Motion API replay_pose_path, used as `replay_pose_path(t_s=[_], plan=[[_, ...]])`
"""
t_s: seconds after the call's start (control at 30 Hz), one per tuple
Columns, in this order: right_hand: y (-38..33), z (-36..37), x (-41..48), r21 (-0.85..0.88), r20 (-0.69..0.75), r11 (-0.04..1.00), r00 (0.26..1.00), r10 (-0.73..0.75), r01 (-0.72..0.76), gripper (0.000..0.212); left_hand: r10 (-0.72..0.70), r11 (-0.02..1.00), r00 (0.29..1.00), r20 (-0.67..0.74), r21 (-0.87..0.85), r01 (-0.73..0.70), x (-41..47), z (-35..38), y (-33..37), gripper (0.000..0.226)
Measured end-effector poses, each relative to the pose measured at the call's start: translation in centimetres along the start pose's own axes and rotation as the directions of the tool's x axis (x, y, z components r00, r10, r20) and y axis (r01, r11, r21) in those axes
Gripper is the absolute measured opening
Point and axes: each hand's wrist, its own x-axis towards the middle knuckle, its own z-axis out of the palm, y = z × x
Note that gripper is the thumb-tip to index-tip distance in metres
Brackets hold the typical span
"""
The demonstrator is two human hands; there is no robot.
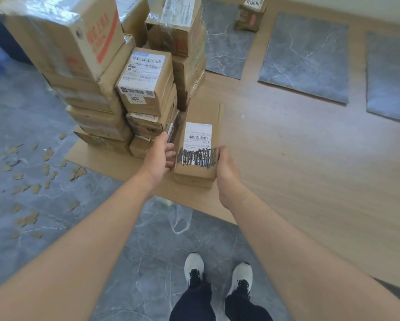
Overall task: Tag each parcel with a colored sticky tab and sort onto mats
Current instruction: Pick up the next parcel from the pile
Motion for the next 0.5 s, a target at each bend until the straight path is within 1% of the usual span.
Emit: replay_pose_path(t_s=[0.1,0.23,0.37,0.5], plan=[[-0.2,-0.8,-0.2,0.008,-0.04,1.0,0.999,0.002,-0.001,0.036,-0.023,1.0,0.999,0.039,-0.013,0.024,-0.2,1.0,0.0,0.063],[-0.4,-2.2,-0.4,0.036,-0.063,0.999,0.998,-0.001,0.003,0.036,-0.002,0.999,0.998,0.069,-0.035,0.005,-0.8,2.4,0.5,0.059],[-0.9,-4.7,-0.8,0.074,-0.097,0.995,0.994,-0.056,0.063,0.034,0.017,1.0,0.996,0.083,-0.005,-0.017,-1.6,4.7,1.7,0.062],[-1.5,-9.0,-1.1,0.097,-0.16,0.988,0.982,-0.104,0.12,0.033,0.04,0.999,0.989,0.141,0.017,-0.042,-3.0,9.0,2.6,0.061]])
